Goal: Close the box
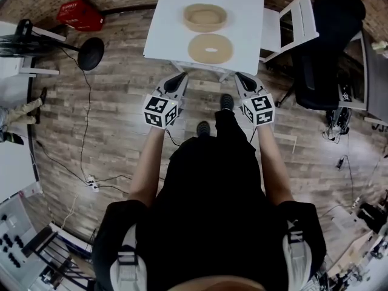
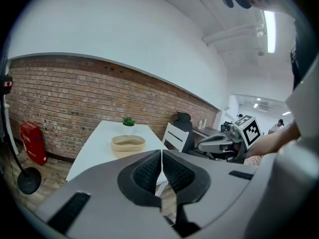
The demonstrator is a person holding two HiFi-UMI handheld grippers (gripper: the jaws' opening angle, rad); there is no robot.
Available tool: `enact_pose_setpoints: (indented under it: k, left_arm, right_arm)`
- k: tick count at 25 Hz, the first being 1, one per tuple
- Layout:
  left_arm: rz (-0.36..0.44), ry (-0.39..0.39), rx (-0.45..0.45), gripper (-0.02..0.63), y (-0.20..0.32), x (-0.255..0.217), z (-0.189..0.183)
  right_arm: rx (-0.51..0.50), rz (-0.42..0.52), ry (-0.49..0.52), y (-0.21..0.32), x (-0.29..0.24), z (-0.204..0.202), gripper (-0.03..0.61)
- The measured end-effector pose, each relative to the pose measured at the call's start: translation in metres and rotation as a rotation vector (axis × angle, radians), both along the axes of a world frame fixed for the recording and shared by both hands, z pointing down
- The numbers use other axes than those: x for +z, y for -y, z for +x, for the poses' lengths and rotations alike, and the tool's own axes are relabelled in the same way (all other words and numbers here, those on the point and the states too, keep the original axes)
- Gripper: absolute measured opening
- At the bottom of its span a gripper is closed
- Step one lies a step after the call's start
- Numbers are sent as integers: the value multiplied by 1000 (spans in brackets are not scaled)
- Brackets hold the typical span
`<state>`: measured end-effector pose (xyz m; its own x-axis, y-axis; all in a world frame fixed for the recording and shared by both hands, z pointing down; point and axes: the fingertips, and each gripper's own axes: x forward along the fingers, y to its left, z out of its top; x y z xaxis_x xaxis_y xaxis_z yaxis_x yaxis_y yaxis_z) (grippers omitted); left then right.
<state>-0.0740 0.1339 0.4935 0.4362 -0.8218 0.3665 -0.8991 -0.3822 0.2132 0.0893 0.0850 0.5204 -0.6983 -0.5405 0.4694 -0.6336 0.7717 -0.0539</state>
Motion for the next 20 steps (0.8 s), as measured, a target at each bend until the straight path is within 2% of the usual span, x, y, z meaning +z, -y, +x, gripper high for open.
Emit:
enact_pose_setpoints:
  k: [11,20]
  left_arm:
    - [-22,5,-74,25,40,4,6]
    - [-48,14,-193,25,69,6,7]
  right_arm:
    - [-55,-38,-7,49,15,12,-2]
    - [-151,-69,-18,94,29,17,-2]
